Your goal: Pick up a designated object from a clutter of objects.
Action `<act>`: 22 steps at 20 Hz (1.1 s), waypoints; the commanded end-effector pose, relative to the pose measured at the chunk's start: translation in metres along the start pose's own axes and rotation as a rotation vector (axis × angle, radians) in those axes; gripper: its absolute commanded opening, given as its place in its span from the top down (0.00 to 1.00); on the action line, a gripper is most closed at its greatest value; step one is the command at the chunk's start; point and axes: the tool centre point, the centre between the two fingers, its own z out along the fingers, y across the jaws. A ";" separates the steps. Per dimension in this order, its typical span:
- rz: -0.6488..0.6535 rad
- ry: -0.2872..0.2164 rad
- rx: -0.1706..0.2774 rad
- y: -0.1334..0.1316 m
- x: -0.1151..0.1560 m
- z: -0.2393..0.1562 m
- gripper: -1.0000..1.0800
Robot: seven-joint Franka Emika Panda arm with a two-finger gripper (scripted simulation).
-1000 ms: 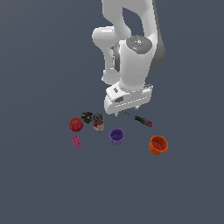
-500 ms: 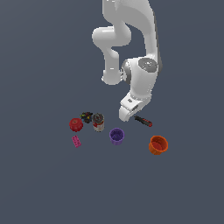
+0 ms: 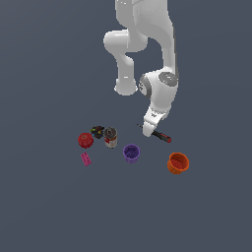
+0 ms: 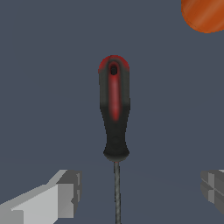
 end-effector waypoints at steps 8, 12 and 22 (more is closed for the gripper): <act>-0.049 0.005 0.003 -0.012 -0.001 0.009 0.04; -0.050 0.005 0.003 -0.012 -0.001 0.015 0.04; -0.054 0.005 0.003 -0.013 -0.002 0.052 0.04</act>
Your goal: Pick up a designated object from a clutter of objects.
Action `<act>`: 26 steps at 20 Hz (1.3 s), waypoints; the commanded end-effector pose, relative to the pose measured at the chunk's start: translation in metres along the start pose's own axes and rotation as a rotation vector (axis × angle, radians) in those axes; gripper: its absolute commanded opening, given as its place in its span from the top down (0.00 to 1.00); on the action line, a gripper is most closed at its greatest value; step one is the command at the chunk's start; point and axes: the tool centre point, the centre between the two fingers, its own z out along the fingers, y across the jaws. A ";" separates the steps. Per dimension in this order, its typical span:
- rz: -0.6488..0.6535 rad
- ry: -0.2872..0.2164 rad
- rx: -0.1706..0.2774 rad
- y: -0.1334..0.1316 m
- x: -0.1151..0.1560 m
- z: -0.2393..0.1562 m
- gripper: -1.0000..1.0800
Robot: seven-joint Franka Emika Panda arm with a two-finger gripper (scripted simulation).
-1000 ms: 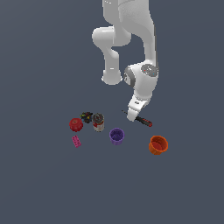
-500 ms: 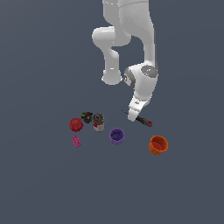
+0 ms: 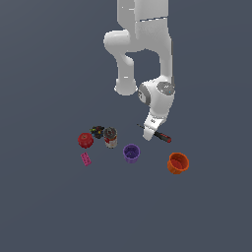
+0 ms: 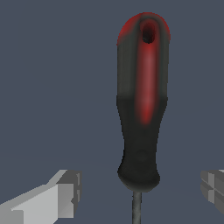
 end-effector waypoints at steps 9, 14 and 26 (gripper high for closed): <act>-0.001 0.001 -0.001 0.000 0.001 0.013 0.04; -0.001 0.001 -0.001 0.000 0.001 0.013 1.00; -0.001 0.001 -0.001 0.005 -0.006 0.006 1.00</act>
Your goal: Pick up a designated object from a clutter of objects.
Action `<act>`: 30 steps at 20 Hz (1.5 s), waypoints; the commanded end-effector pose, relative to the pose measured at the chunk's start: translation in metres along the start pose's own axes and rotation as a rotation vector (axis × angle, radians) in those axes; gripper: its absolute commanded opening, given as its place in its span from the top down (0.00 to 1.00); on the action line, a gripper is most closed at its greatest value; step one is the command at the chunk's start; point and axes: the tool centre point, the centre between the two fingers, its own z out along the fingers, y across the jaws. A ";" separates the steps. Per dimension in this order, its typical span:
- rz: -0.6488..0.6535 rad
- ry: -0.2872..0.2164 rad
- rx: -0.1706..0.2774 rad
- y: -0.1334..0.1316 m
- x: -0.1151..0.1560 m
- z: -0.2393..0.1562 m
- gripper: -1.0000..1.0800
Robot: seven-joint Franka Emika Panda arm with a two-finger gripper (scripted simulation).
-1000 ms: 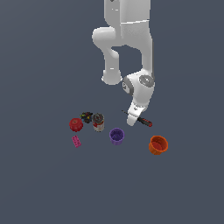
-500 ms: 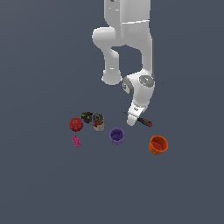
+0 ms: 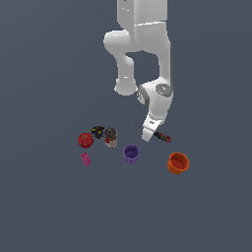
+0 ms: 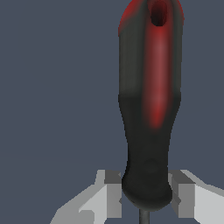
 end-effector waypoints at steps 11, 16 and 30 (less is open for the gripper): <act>0.000 0.000 -0.001 0.032 -0.046 -0.043 1.00; 0.000 0.001 -0.001 0.052 -0.074 -0.070 1.00; 0.000 0.007 0.002 0.120 -0.171 -0.165 1.00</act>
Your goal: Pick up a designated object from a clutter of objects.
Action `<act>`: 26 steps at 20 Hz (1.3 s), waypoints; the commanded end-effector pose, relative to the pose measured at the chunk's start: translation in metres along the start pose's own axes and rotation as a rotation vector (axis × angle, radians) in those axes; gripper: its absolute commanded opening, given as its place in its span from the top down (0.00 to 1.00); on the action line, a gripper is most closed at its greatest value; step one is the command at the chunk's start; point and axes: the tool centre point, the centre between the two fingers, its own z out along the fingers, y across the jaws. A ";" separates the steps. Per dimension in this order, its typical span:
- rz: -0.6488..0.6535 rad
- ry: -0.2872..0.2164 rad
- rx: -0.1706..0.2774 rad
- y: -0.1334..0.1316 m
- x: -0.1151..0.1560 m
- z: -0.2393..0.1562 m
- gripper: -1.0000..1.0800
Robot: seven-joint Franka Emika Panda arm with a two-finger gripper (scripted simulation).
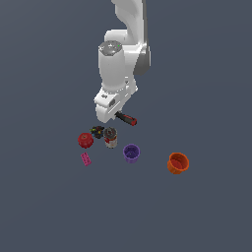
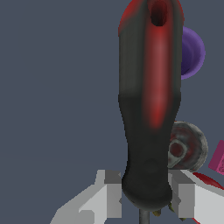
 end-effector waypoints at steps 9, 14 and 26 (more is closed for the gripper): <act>0.001 0.000 0.000 0.059 -0.084 -0.082 1.00; 0.001 -0.002 -0.001 0.089 -0.123 -0.121 1.00; 0.001 -0.004 -0.002 0.135 -0.176 -0.176 1.00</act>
